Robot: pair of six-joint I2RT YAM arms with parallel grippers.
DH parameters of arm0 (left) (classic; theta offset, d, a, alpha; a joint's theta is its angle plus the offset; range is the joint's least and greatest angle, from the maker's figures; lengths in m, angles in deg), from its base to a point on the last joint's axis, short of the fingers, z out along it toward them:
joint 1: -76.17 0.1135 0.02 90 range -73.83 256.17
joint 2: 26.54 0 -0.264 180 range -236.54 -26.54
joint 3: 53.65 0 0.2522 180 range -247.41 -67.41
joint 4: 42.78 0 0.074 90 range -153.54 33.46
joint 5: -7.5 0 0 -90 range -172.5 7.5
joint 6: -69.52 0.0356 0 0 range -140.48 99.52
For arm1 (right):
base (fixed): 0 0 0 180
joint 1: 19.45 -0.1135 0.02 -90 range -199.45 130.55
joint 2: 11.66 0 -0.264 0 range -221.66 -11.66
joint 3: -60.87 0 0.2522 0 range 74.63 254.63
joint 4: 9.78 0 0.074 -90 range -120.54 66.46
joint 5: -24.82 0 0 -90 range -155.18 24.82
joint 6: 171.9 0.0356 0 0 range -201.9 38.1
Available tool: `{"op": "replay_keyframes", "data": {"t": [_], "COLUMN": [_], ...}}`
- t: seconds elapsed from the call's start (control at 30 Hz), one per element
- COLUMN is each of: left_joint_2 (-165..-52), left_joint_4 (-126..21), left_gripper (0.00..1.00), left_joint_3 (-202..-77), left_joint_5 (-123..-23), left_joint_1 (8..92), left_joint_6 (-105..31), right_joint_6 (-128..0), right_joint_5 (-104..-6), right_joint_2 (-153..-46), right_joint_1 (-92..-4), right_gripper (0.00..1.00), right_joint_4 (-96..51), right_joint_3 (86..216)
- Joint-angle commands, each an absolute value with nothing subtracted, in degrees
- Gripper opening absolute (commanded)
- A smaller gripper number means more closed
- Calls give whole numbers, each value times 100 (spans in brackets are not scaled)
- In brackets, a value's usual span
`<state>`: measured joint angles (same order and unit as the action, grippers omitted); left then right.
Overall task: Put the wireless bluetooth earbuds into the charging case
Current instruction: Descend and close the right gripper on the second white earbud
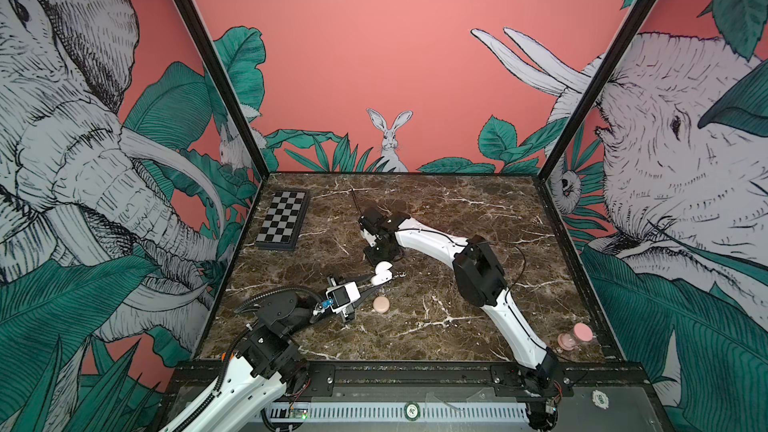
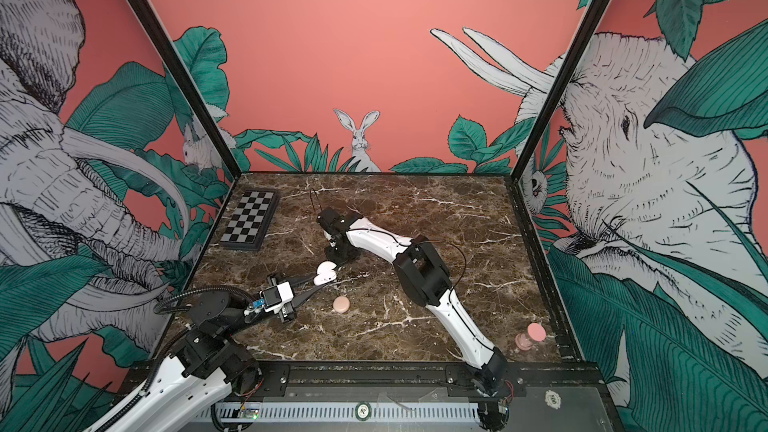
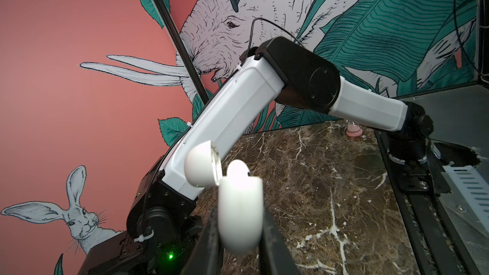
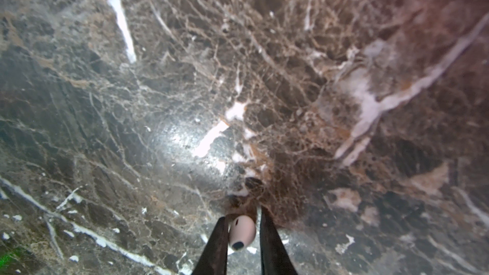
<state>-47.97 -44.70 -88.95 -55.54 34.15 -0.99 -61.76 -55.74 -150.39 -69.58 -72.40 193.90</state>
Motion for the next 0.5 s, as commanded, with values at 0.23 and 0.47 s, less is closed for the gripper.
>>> {"op": "replay_keyframes", "data": {"t": [0.23,0.47], "left_joint_2": [-4809,-4816], "left_joint_4": [-4456,-4454], "left_gripper": [0,0], "left_joint_3": [-8894,-8887], "left_joint_5": [-5512,-5517], "left_joint_1": [3390,3390], "left_joint_6": [18,18], "right_joint_6": [-6129,-6087], "right_joint_5": [-5731,-5790], "right_joint_2": [-14884,-14671], "right_joint_1": [-7016,-7016], "right_gripper": [16,13], "right_joint_4": [-7223,-7060], "right_joint_3": [19073,18791]}}
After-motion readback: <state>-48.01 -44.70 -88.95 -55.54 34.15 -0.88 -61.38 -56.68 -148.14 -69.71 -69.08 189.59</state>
